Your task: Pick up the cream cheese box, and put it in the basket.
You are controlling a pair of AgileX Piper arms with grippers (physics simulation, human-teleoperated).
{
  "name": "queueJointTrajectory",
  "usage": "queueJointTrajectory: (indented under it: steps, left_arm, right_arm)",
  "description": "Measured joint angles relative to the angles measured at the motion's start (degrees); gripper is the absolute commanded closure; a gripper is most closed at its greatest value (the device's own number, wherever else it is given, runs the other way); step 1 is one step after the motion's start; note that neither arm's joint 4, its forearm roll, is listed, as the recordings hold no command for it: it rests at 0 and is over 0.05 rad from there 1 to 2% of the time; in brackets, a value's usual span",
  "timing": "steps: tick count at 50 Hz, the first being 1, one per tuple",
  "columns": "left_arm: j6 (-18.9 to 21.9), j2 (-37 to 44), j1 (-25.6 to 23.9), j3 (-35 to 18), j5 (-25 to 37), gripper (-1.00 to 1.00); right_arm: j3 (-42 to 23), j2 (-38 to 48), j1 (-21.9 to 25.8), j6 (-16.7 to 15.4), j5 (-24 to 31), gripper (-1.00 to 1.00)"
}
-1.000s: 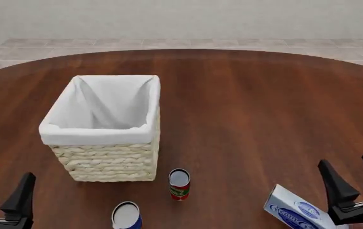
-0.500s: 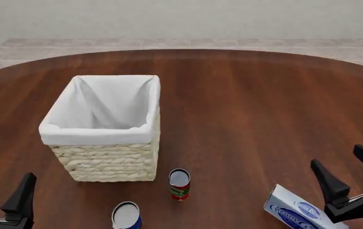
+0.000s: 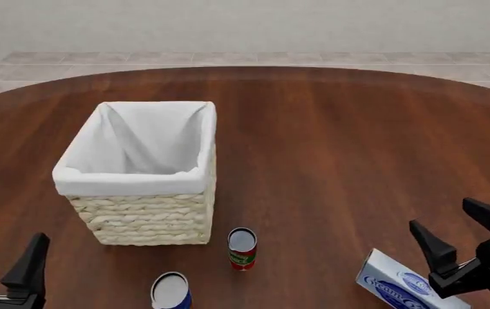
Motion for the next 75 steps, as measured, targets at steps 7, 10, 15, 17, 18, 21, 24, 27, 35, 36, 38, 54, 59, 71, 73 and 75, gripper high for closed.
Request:
queueJointTrajectory:
  steps: [7, 10, 15, 17, 18, 21, 24, 27, 35, 36, 38, 54, 59, 71, 73, 75]
  left_arm:
    - [0.0, 0.0, -0.1, 0.0, 0.0, -1.0]
    - [0.0, 0.0, -0.1, 0.0, 0.0, -1.0]
    - [-0.1, 0.1, -0.1, 0.0, 0.0, -1.0]
    - [-0.1, 0.1, -0.2, 0.0, 0.1, -1.0]
    - [-0.1, 0.1, -0.2, 0.0, 0.1, -1.0]
    - [-0.1, 0.1, -0.2, 0.0, 0.1, -1.0]
    - [-0.1, 0.2, -0.3, 0.0, 0.1, -1.0]
    - [-0.1, 0.2, -0.4, 0.0, 0.1, -1.0]
    - [-0.1, 0.2, -0.5, 0.0, 0.1, -1.0]
    - [-0.2, 0.2, -0.5, 0.0, 0.1, -1.0]
    - [-0.2, 0.2, -0.6, 0.0, 0.2, -1.0]
    - [-0.3, 0.1, -0.8, 0.0, 0.2, -1.0]
    - [-0.3, 0.1, -0.8, 0.0, 0.2, -1.0]
    - [-0.3, 0.1, -1.0, 0.0, 0.2, -1.0]
    - [-0.3, 0.1, -1.0, 0.0, 0.2, -1.0]
    - [-0.3, 0.1, -1.1, 0.0, 0.2, -1.0]
  right_arm:
    - [-0.4, 1.5, 0.2, -0.3, 0.9, -1.0]
    - [-0.7, 2.0, 0.3, -0.4, 1.4, -1.0]
    - [-1.2, 2.7, 0.4, -0.7, 2.1, -1.0]
    - [-1.3, 3.0, 0.3, -0.8, 2.4, -1.0]
    - [-1.3, 3.1, 0.3, -0.9, 2.5, -1.0]
    - [-1.4, 3.5, 0.2, -1.1, 2.9, -1.0]
    - [-1.5, 3.9, 0.1, -1.4, 3.3, -1.0]
    - [-1.5, 4.3, 0.0, -1.8, 3.6, -1.0]
    - [-1.5, 5.3, -0.2, -2.9, 4.6, -1.0]
    - [-1.4, 5.4, -0.2, -3.0, 4.7, -1.0]
    - [-1.4, 5.5, -0.3, -3.3, 4.9, -1.0]
    - [-0.8, 5.7, 0.5, -4.5, 7.1, -1.0]
    - [-0.7, 5.5, 0.8, -4.9, 7.8, -1.0]
    - [-0.2, 5.9, 1.8, -7.4, 8.6, -1.0]
    - [-0.1, 6.0, 2.0, -7.8, 8.6, -1.0]
    - [-0.1, 6.2, 2.1, -8.1, 8.6, -1.0]
